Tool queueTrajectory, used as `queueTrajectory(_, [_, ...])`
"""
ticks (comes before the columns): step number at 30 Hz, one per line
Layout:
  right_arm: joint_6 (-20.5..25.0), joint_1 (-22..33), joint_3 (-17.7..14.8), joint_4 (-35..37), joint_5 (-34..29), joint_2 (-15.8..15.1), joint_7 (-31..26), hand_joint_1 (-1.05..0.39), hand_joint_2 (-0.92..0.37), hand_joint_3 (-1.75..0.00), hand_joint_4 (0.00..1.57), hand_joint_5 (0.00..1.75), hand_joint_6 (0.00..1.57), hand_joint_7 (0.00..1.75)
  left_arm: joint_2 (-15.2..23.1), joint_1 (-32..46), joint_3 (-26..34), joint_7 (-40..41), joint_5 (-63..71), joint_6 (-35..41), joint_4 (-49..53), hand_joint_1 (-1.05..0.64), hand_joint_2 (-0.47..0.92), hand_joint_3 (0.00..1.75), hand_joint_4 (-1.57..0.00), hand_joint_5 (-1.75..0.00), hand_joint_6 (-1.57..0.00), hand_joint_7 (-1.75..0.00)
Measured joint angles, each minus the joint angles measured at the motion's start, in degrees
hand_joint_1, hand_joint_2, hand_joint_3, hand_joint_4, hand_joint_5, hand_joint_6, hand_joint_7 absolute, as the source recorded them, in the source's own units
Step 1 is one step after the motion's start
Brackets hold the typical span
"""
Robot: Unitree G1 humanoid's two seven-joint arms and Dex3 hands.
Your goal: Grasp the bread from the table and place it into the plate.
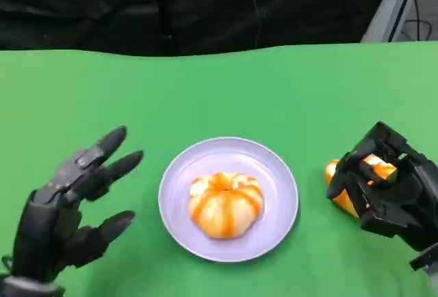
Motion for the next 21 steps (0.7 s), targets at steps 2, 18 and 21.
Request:
queueTrajectory(2, [0.00, -0.03, -0.01, 0.11, 0.00, -0.02, 0.13, 0.09, -0.60, -1.26, 0.51, 1.75, 0.34, 1.66, -0.29, 0.70, 0.81, -0.96, -0.02, 0.16, 0.00, -0.62, 0.92, 0.23, -0.66, -0.02, -0.50, -0.01])
queueTrajectory(18, [0.00, -0.38, -0.08, 0.47, 0.00, -0.03, 0.29, 0.07, -0.61, -1.24, 0.49, 1.75, 0.33, 1.69, -3.04, 1.20, 5.12, -6.53, -2.34, 2.61, -0.89, -0.48, 0.92, 0.16, -0.67, -0.01, -0.54, -0.02])
queueTrajectory(21, [0.00, -0.37, -0.08, 0.59, -0.01, -0.03, 0.29, 0.07, -0.61, -1.24, 0.49, 1.75, 0.33, 1.69, -3.55, 1.42, 5.53, -6.91, -2.34, 3.09, -1.13, -0.48, 0.92, 0.16, -0.67, -0.01, -0.55, -0.01])
